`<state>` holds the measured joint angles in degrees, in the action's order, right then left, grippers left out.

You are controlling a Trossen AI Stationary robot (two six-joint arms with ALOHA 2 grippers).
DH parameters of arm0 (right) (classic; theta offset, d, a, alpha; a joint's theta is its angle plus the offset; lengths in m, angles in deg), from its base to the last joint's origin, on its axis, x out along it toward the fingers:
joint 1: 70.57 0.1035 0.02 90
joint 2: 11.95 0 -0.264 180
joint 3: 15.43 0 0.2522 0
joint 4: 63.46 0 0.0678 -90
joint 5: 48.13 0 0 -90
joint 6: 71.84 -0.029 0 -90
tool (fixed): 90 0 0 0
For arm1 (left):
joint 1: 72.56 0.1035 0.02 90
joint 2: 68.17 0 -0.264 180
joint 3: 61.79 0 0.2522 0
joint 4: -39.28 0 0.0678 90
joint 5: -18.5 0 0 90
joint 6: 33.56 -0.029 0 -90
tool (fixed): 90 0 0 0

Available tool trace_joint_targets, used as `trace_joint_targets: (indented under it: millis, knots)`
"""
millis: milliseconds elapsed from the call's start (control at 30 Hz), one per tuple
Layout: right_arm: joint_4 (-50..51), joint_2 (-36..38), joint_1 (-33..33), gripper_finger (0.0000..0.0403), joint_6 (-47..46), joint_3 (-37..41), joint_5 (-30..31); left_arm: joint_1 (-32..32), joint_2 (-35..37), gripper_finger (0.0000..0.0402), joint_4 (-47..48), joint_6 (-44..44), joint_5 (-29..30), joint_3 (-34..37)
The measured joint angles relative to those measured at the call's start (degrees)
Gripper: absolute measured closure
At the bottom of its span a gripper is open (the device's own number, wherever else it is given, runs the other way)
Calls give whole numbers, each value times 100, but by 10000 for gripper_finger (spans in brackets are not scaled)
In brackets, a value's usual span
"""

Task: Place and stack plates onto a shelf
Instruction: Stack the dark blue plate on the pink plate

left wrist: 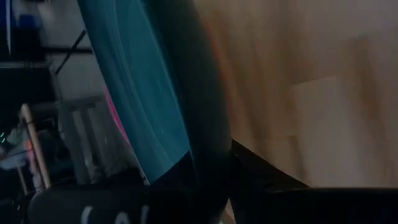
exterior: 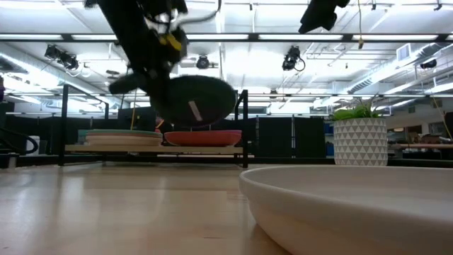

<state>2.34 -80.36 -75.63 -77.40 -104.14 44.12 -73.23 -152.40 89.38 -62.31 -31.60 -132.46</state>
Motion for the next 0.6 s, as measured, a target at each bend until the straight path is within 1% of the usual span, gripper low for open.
trace_joint_targets:
  millis: [133, 300, 367, 467, 600]
  knots:
    - [-21, -25, 108, 250, 56, 1, 147, 518, -4, 351, -945, -594, 167, 321]
    - [-81, -67, 169, 250, 82, 25, 158, 946, -17, 351, -2076, -1436, 108, 604]
    - [-236, -65, 190, 250, 82, 114, 135, 1090, -17, 351, -2299, -1615, -26, 675]
    - [-252, -63, 220, 250, 78, 248, 113, 1253, -20, 351, -2301, -1648, -303, 679]
    - [-272, -69, 232, 250, 66, 332, 111, 1306, -20, 329, -2337, -1693, -409, 678]
